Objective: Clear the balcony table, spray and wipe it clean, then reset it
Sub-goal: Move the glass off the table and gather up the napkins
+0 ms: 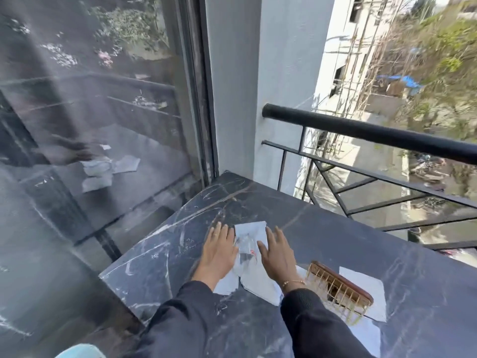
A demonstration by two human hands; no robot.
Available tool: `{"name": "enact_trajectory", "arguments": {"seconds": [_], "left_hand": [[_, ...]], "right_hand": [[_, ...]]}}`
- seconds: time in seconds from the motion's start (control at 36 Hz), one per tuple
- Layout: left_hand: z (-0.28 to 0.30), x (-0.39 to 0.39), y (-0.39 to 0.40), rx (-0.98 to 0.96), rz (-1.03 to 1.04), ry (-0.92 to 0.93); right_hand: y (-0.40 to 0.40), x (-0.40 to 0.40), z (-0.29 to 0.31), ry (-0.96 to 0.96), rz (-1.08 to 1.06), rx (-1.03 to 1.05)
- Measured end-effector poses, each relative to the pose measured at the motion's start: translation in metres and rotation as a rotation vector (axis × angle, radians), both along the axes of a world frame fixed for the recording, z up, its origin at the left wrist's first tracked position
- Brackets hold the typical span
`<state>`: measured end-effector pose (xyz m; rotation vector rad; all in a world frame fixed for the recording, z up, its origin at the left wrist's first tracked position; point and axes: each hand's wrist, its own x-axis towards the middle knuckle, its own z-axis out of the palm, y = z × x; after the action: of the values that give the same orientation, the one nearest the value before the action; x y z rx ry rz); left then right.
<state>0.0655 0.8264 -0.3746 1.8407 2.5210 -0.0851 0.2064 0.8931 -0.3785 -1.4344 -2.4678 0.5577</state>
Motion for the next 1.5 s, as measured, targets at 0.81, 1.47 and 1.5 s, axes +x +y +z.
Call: {"name": "enact_trajectory", "arguments": {"seconds": [0.81,1.47,1.5], "left_hand": [[-0.053,0.009,0.029,0.33,0.615,-1.246],[-0.043,-0.023,-0.198,0.753,0.944,-1.643],[-0.045,-0.024,-0.211,0.754,0.963,-1.637]], "right_hand": [[0.018,-0.039,-0.047,0.521,-0.241,-0.574],[-0.176,-0.082,-0.036,0.606,-0.175,-0.645],[-0.188,-0.083,-0.036,0.593,-0.159,-0.646]]}}
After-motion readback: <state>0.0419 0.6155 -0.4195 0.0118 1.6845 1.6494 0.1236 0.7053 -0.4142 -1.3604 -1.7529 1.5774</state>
